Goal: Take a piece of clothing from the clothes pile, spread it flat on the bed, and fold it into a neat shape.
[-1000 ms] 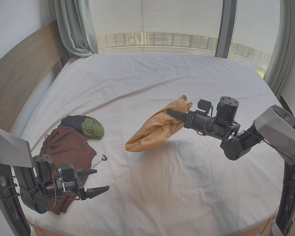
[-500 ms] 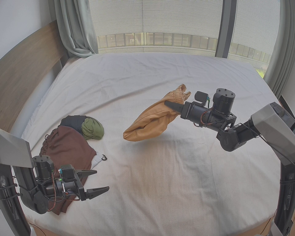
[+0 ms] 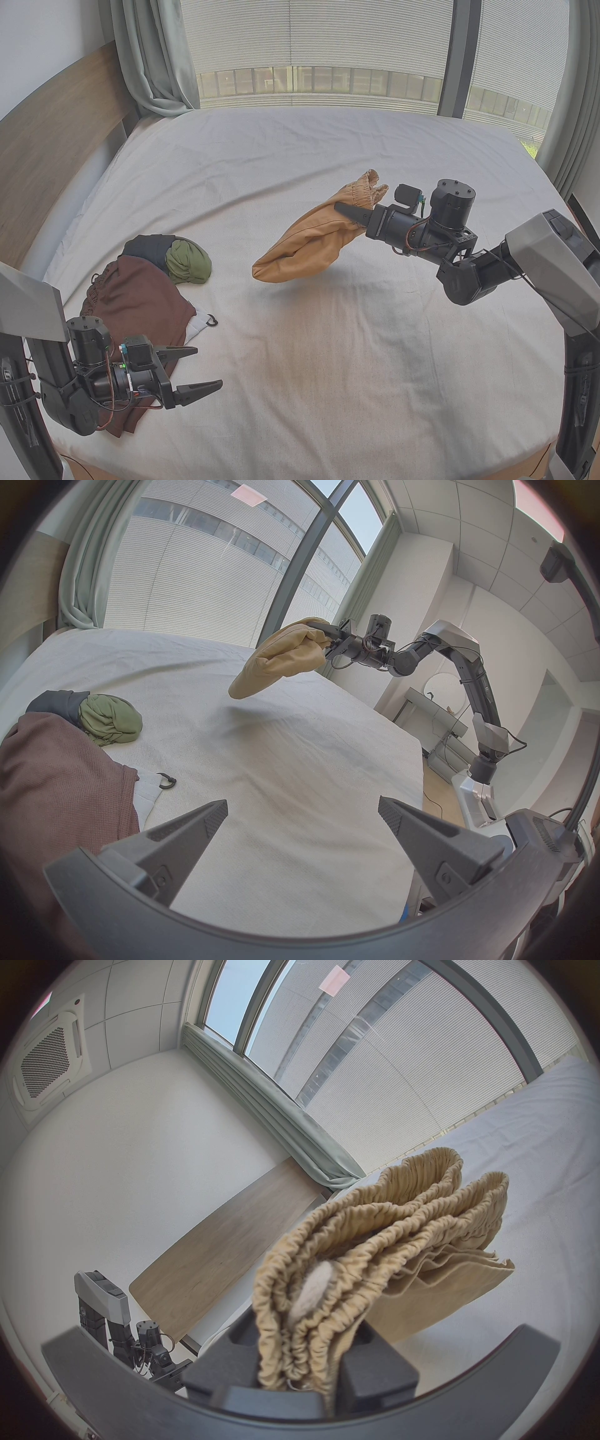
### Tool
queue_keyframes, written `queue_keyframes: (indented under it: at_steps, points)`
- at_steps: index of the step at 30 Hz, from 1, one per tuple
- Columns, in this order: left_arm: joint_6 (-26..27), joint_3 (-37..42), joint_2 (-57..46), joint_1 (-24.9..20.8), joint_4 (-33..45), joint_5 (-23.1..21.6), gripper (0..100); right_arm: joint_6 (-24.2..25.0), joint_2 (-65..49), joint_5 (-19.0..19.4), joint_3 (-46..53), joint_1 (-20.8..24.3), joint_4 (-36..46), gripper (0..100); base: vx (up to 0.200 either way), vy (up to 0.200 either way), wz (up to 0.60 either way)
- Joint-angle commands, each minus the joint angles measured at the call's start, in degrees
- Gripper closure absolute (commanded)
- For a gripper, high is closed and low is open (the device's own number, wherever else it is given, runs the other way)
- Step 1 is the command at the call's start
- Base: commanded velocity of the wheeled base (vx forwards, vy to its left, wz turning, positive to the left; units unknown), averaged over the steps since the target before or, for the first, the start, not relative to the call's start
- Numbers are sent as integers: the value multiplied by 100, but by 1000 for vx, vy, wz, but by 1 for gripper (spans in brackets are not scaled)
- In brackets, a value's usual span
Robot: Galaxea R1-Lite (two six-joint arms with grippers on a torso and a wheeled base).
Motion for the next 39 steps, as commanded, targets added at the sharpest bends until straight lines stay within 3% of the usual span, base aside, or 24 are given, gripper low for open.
queue_keyframes:
  at_steps: [1, 8, 12, 22, 33, 39]
  points:
    - [0, 6, 13, -4, -3, 0, 0, -2, 317, 3, -403, 0, 53, 100, 0, 0, 0]
    - [0, 6, 109, -4, -12, 0, 0, 33, 932, -191, -1353, 0, 45, 100, 0, 0, 0]
    - [0, 6, 136, -13, -12, 0, 0, 33, 1187, -200, -1405, -44, 62, 100, 0, 0, 0]
    - [35, 23, 144, 22, -3, -8, 0, -28, 1301, -200, -280, -167, 62, 100, 0, 0, 0]
    - [35, 58, 118, 22, -3, -8, 0, -512, 1292, -200, 572, -360, -96, 100, 0, 0, 0]
    - [44, 41, 118, 22, -12, -8, 0, -547, 1407, -200, 871, -431, -369, 100, 0, 0, 0]
